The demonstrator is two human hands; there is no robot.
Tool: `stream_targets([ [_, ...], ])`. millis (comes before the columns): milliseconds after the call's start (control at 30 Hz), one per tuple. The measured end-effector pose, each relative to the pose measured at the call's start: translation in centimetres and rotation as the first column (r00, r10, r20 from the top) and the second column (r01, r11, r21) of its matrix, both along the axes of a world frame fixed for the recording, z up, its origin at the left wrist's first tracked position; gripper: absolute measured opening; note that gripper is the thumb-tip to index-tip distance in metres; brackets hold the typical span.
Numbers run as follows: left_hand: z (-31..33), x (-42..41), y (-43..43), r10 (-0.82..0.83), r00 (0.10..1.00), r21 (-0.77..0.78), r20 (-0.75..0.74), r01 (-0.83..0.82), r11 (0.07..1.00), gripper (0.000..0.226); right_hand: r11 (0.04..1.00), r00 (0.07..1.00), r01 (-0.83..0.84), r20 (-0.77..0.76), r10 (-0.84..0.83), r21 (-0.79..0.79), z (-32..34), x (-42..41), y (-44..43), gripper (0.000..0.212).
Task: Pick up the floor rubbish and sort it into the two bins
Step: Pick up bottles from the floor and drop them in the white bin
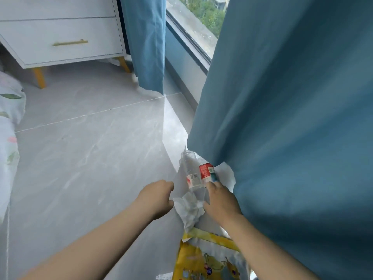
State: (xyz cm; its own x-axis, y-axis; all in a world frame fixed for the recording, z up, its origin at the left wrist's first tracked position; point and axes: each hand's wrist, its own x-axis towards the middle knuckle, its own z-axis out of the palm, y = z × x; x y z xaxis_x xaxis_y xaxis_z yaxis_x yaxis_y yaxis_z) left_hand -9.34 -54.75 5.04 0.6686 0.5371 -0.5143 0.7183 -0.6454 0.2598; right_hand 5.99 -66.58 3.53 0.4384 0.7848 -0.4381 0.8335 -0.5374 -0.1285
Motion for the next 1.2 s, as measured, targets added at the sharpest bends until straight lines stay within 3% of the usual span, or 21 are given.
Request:
stream_targets([
  [167,-5.5,2.6,1.5,-0.145,0.989,0.150,-0.032,0.148,0.977,0.031,0.996,0.998,0.065,-0.008,-0.064,0.057,-4.4,2.1,1.6,0.044],
  [367,-9.2,4.8,2.1,-0.062,0.995,0.104,0.083,0.054,0.993,0.032,0.993,0.988,-0.039,0.151,0.022,0.113,-6.3,4.1,3.8,0.025],
  [500,-10.8,5.8,1.7,-0.067,0.984,0.072,0.165,0.056,0.996,0.034,0.999,0.982,-0.040,0.185,0.036,0.017,-8.4,4.7,2.9,0.042],
  [633,-10.9,6.2,1.6,-0.220,0.963,0.202,0.157,0.186,0.962,0.033,1.000,0.978,-0.021,0.205,0.024,-0.016,-8.6,5.4,2.7,0.054],
  [767,-11.1,6.7,0.9,-0.260,0.953,0.218,0.156,0.224,0.950,0.033,1.000,0.982,0.003,0.188,0.002,-0.027,-8.7,5.5,2.6,0.057],
  [900,-11.8,6.8,0.6,-0.298,0.938,0.184,0.178,0.266,0.946,0.045,1.000,0.985,0.013,0.173,-0.008,-0.028,-8.8,6.2,2.0,0.056],
  [1067,-12.1,7.0,0.1,-0.364,0.921,0.169,0.140,0.340,0.925,0.067,0.996,0.999,-0.022,0.044,0.025,-0.085,-9.4,6.4,0.8,0.057],
  [1200,-12.6,7.3,-0.3,-0.430,0.901,0.154,0.065,0.416,0.896,0.080,0.995,0.998,-0.052,0.035,0.055,-0.083,-9.8,6.3,0.0,0.062],
])
